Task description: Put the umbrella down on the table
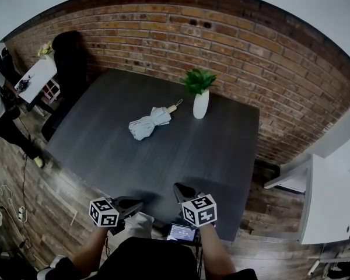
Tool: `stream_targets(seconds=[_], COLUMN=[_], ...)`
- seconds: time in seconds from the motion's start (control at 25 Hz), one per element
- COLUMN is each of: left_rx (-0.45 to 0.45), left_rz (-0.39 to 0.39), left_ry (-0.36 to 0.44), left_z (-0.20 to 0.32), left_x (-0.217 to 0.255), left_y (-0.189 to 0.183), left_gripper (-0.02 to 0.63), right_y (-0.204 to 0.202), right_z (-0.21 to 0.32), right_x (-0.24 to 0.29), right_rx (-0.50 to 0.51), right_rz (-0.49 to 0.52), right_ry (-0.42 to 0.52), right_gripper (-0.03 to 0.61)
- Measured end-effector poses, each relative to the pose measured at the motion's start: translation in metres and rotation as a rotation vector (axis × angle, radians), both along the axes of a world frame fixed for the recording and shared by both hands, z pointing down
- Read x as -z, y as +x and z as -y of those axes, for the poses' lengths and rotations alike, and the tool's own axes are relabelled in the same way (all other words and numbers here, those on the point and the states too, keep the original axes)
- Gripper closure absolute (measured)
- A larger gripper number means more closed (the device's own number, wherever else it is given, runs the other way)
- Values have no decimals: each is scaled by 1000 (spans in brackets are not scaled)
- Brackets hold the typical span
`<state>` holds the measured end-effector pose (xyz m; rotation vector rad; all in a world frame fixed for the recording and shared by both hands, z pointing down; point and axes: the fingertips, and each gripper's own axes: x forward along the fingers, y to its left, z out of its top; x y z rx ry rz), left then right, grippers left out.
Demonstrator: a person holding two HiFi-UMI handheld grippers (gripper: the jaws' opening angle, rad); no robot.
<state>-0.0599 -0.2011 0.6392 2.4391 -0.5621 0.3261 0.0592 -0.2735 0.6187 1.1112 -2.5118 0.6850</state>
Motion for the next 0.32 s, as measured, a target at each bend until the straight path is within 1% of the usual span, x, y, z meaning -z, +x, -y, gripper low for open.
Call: stream_targets(seconds=[0.32], left_rx=[9], left_rz=[-6], left_ry=[-2], left_z=[-2], left_x=[2], left_y=[-1], left_gripper=[611], right_y=[-3], right_z=[-2], right_x=[0], right_rx=[4], right_rz=[13], right_ry=[-5], right_gripper=[571])
